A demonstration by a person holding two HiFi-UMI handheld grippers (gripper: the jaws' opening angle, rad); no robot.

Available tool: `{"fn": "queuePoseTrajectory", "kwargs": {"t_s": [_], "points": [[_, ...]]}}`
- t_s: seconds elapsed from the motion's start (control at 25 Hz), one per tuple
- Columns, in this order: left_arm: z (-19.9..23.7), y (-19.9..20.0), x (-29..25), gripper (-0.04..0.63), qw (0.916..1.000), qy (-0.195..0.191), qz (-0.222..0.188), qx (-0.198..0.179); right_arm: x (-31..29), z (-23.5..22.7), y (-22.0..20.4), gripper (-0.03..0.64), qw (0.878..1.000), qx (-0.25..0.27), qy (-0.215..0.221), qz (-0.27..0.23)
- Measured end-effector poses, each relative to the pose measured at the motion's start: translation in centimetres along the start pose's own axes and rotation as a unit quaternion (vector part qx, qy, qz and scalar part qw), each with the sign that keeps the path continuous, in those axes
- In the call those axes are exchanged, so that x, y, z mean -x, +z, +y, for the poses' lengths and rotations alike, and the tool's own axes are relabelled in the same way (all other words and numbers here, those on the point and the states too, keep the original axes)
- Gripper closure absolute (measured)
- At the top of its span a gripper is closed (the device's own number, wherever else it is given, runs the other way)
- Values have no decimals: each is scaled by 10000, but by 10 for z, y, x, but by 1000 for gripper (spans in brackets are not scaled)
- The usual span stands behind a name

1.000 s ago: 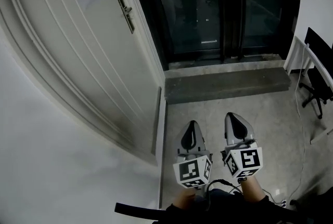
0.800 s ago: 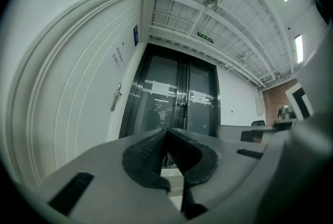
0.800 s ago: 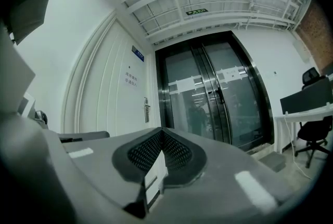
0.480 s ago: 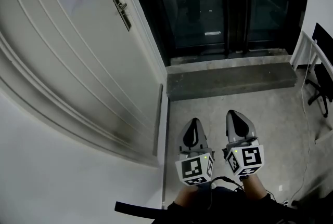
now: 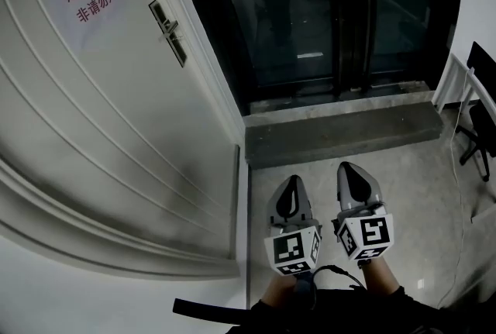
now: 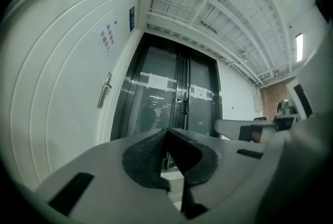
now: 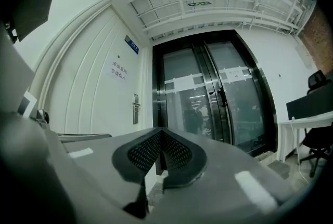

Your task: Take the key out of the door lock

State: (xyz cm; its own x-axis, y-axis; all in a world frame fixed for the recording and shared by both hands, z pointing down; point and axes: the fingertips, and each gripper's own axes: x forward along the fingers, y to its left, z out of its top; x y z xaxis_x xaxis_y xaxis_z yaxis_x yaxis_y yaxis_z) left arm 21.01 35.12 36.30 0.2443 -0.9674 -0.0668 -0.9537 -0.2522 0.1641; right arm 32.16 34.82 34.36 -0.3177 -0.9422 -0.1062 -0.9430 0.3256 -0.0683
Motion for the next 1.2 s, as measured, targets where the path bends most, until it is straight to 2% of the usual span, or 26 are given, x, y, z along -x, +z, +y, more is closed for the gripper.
{"fn": "queuePoseTrajectory", "kwargs": {"t_s": [0.4, 0.68, 0.96, 1.2], "points": [[75, 3, -96, 595, 9997, -53, 231, -12, -118, 13, -8, 615, 10000, -2, -38, -53], [97, -11, -135, 595, 9993, -89, 365, 82, -161, 8, -25, 615, 9999, 2, -113, 124], [125, -30, -181, 595, 9983, 258, 518, 93, -219, -2, -44, 615, 9996, -40, 179, 202], [142, -29, -255, 595, 9973, 568, 463, 55, -297, -28, -44, 615, 9984, -142, 521, 180]]}}
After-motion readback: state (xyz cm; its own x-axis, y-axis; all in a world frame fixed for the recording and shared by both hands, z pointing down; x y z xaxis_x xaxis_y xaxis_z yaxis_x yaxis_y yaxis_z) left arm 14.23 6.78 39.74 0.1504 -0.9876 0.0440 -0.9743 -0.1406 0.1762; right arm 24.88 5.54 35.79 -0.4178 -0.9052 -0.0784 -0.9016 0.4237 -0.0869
